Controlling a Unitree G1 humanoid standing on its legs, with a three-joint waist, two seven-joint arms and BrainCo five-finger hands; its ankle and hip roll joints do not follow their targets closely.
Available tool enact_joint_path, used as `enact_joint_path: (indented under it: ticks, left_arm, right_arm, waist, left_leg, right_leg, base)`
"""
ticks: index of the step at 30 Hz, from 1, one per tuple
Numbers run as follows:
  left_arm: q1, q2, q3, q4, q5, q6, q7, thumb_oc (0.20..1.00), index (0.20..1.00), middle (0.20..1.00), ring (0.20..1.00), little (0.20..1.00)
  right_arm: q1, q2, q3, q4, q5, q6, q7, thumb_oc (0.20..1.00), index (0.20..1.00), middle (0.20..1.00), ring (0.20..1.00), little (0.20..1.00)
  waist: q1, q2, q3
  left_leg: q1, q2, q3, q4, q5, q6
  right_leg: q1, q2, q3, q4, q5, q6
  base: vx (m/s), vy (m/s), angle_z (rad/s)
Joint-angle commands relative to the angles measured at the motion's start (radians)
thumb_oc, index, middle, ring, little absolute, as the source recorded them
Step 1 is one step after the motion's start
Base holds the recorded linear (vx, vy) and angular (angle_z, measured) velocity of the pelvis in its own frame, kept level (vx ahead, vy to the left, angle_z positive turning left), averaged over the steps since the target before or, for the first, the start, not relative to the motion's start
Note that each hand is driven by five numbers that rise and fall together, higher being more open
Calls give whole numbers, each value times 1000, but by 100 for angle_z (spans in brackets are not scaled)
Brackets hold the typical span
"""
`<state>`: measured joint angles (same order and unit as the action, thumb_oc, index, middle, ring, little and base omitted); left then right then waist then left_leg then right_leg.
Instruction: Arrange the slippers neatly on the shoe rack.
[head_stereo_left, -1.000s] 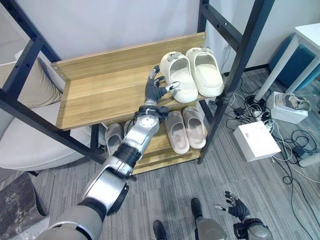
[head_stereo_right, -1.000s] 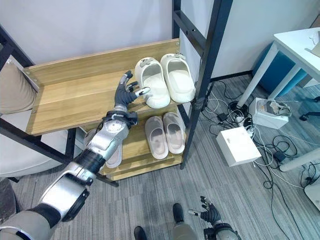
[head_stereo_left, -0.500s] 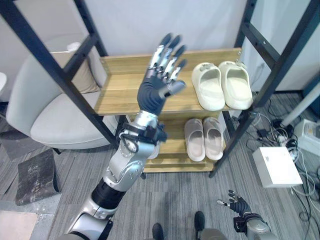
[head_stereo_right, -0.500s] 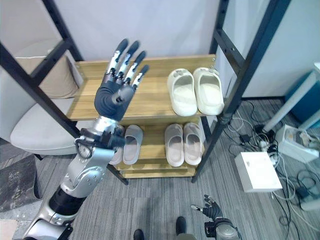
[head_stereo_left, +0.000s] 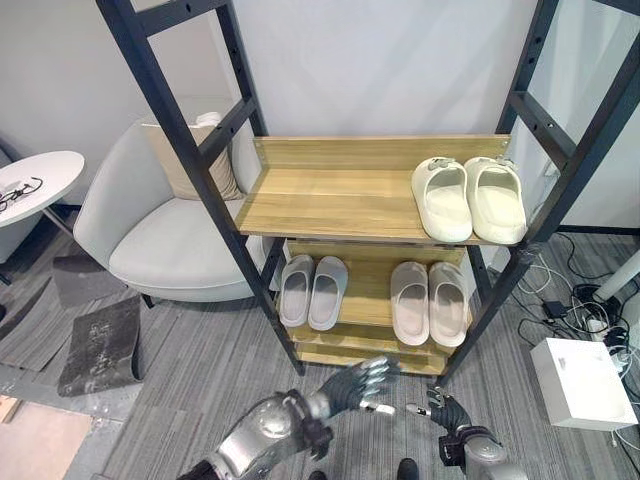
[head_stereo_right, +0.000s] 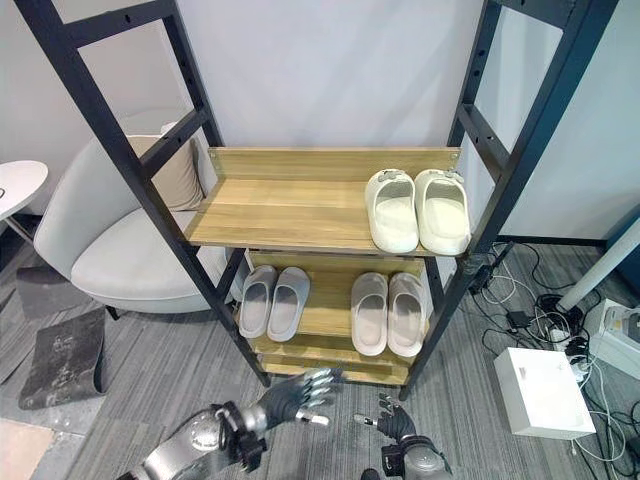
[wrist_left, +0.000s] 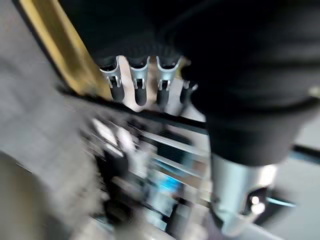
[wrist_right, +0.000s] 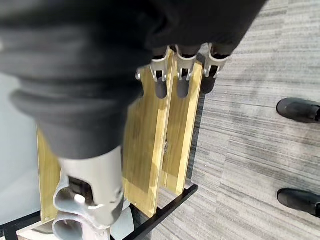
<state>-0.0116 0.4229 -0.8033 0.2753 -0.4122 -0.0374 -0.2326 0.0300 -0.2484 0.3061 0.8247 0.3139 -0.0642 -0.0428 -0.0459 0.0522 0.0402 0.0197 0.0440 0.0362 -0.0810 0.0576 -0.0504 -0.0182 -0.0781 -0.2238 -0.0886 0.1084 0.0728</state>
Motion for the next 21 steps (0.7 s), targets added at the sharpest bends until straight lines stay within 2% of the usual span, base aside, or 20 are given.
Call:
enact_joint_path:
  ticks: [1,3,5,6,7,9,10,12,14,21]
  left_arm:
    - [-46,-110,87,155,184,-31,100,1000,1000,1000,1000,1000]
    - [-41,-136,117,221,201,-43,142,1000,1000,1000,1000,1000]
    - [-13,-189,217,356,113,-41,227,1000,1000,1000,1000,1000]
    - [-2,-186,263,379,102,-33,234,1000,1000,1000,1000,1000]
    - [23,-197,303,404,81,-38,242,1000,1000,1000,1000,1000]
    - [28,-206,324,440,73,-45,253,1000,1000,1000,1000,1000]
    - [21,-213,389,508,71,-41,274,1000,1000,1000,1000,1000]
    - [24,-224,421,547,58,-39,283,1000,1000,1000,1000,1000]
    - [20,-243,522,645,25,-46,320,1000,1000,1000,1000,1000]
    - [29,-251,599,670,-28,-64,338,1000,1000,1000,1000,1000]
  right_arm:
    - [-4,3,24,-88,-5,-31,-12,1000,1000,1000,1000,1000]
    - [4,3,29,-100,-6,-31,-21,1000,1000,1000,1000,1000]
    - [20,14,39,-129,9,-25,-30,1000,1000,1000,1000,1000]
    - [66,-25,19,-184,-21,-14,-21,1000,1000,1000,1000,1000]
    - [112,-52,2,-182,-13,-31,-8,1000,1000,1000,1000,1000]
    - [104,-52,-14,-129,-12,-38,-12,1000,1000,1000,1000,1000]
    - [88,-47,-19,-75,-26,-35,-22,1000,1000,1000,1000,1000]
    - [81,-43,-18,-59,-30,-34,-22,1000,1000,1000,1000,1000]
    - [59,-27,-21,-25,-32,-35,-29,1000,1000,1000,1000,1000]
    - [10,1,-34,44,6,-40,-30,1000,1000,1000,1000,1000]
  waist:
    - [-15,-57,28]
    - [-18,-57,27]
    - [-16,-63,29]
    - [-20,-68,30]
    - [-20,-70,32]
    - [-24,-70,35]
    - [-27,-73,39]
    - [-27,-73,40]
    - [-29,-71,38]
    - [-36,-63,28]
  left_leg:
    - [11,-14,-31,-6,-34,-6]
    - [12,-14,-29,-6,-34,-5]
    - [15,-15,-29,-6,-31,-5]
    - [16,-14,-28,-6,-30,-5]
    - [17,-13,-26,-6,-29,-4]
    - [18,-12,-24,-6,-29,-4]
    - [21,-11,-18,-6,-29,-5]
    - [24,-11,-15,-6,-30,-4]
    - [37,-9,-3,-6,-35,-3]
    - [65,-7,14,-6,-47,-1]
  right_leg:
    - [61,-18,-7,1,-72,61]
    - [60,-18,-6,1,-71,61]
    - [61,-18,-6,1,-71,59]
    - [61,-17,-5,1,-71,59]
    - [62,-17,-2,1,-69,60]
    - [63,-17,-1,1,-68,60]
    - [62,-16,7,1,-68,58]
    - [64,-15,10,1,-68,58]
    - [70,-14,22,1,-72,55]
    - [90,-12,42,1,-84,48]
  base:
    - [-2,11,-9]
    - [-2,5,-4]
    - [0,0,0]
    - [0,0,0]
    - [0,0,0]
    - [0,0,0]
    - [0,0,0]
    - [3,-6,-6]
    - [30,-9,-14]
    - [33,2,-15]
